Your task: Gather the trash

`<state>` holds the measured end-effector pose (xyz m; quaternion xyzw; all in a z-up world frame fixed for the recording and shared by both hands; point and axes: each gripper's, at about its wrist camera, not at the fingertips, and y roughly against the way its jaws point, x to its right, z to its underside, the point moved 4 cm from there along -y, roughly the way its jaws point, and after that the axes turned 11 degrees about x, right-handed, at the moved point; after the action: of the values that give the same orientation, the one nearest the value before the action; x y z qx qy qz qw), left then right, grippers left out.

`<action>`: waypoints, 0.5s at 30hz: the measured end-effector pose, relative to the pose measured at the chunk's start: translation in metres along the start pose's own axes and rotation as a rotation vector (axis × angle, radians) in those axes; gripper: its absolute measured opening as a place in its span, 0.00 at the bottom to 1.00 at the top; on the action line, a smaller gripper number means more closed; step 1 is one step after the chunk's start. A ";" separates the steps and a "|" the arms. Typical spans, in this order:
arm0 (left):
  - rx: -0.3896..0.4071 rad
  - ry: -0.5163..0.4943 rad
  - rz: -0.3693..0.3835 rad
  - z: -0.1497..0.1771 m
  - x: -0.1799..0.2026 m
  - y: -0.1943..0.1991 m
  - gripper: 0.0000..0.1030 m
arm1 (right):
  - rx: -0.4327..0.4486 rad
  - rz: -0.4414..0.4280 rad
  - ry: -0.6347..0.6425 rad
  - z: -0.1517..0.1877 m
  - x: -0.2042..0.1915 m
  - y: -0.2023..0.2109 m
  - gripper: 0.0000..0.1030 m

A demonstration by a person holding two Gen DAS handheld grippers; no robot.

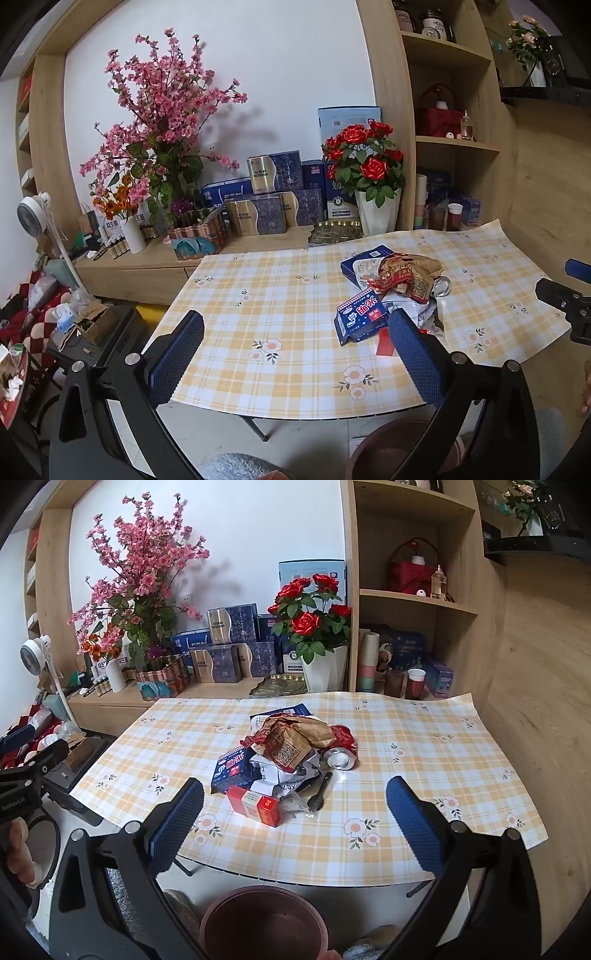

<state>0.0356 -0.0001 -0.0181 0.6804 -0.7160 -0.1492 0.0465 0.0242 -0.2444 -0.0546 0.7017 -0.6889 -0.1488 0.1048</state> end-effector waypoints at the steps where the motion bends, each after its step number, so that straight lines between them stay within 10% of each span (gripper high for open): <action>1: -0.001 0.005 0.001 0.000 0.000 0.000 0.95 | 0.000 -0.001 -0.001 0.000 0.000 0.000 0.95; 15: -0.003 0.005 0.002 0.000 0.000 0.000 0.95 | -0.001 0.001 -0.002 -0.001 -0.001 -0.001 0.95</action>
<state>0.0358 0.0002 -0.0181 0.6800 -0.7163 -0.1487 0.0496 0.0253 -0.2431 -0.0543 0.7010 -0.6893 -0.1499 0.1045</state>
